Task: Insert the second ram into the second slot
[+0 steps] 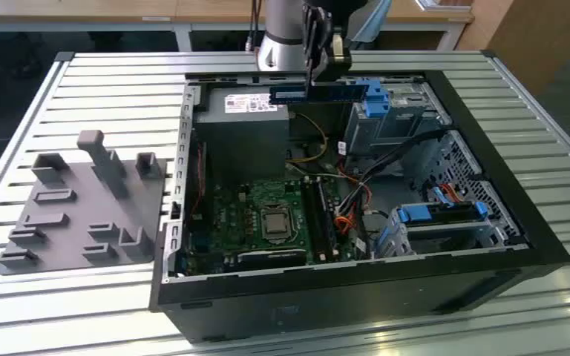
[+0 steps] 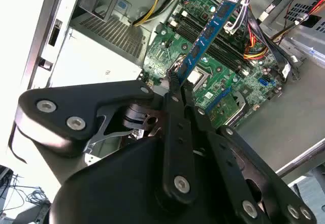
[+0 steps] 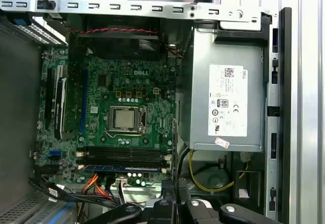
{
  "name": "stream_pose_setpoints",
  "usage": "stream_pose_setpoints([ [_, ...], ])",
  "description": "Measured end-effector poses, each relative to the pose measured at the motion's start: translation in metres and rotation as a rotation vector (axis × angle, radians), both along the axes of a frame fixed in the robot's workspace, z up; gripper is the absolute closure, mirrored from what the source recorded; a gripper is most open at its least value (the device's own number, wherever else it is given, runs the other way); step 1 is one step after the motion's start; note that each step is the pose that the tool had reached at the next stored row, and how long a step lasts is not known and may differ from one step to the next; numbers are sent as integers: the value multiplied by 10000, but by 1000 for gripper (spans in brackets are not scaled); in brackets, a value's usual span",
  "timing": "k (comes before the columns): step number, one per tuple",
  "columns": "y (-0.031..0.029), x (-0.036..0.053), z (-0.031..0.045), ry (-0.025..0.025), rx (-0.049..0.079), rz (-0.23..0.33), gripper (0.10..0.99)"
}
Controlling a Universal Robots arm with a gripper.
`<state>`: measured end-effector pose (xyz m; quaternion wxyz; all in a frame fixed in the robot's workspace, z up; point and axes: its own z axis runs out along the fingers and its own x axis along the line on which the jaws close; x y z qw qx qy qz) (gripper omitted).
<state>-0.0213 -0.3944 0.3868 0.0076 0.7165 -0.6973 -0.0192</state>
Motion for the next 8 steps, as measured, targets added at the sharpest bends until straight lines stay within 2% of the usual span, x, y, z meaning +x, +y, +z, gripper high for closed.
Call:
stream_pose_setpoints([
  [8, -3, 0, 0, 0, 0, -1, 945],
])
